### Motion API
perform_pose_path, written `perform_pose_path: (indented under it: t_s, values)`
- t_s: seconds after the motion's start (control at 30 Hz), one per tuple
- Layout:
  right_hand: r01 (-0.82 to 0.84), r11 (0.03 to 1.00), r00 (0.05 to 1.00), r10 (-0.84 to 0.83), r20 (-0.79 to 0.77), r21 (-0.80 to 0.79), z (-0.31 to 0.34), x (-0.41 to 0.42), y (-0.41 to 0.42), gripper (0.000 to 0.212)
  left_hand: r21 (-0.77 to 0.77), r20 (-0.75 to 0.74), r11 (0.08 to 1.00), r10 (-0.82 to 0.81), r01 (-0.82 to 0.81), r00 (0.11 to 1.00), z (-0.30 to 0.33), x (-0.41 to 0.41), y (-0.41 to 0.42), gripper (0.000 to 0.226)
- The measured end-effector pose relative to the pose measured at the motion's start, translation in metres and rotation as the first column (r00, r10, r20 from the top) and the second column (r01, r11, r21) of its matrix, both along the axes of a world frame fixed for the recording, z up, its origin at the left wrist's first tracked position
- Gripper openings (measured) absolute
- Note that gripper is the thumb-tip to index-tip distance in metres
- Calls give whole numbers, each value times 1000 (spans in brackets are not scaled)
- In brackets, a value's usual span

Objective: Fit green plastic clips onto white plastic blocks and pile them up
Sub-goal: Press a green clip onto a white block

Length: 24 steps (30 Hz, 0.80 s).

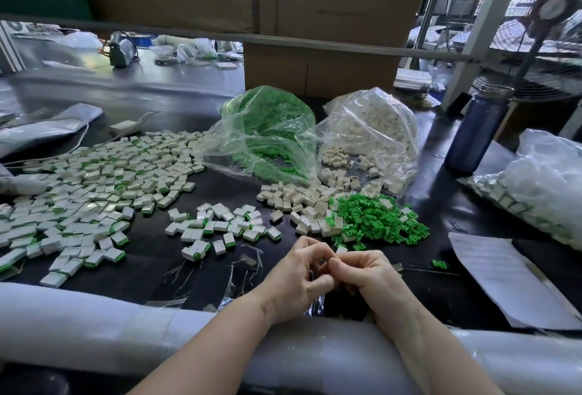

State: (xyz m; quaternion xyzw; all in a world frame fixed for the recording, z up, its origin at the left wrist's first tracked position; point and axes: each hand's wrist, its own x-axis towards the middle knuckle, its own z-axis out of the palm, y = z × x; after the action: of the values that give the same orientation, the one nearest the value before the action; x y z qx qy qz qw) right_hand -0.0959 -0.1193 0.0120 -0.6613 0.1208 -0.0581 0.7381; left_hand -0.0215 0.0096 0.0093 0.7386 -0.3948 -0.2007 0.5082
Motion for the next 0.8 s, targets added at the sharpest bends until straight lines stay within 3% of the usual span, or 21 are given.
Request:
perform_pose_path:
  t_s: [0.27,0.4,0.53,0.8]
  values:
    - [48,988,998,-42,44,-146,3,2,7,31,-101,-52,989,102,-106,993,0,4,1,12]
    - [202,961,979,-193,68,-187,0,2,5,11,-124,-108,972,186,-199,977,-2,6,0,4]
    - [268,924,961,-235,146,-273,0,-1,5,14,-107,-124,979,161,-175,979,-3,5,0,5]
    - [201,910,978,-164,131,-363,0,0,6,12,-169,-217,958,195,-234,956,-2,5,0,15]
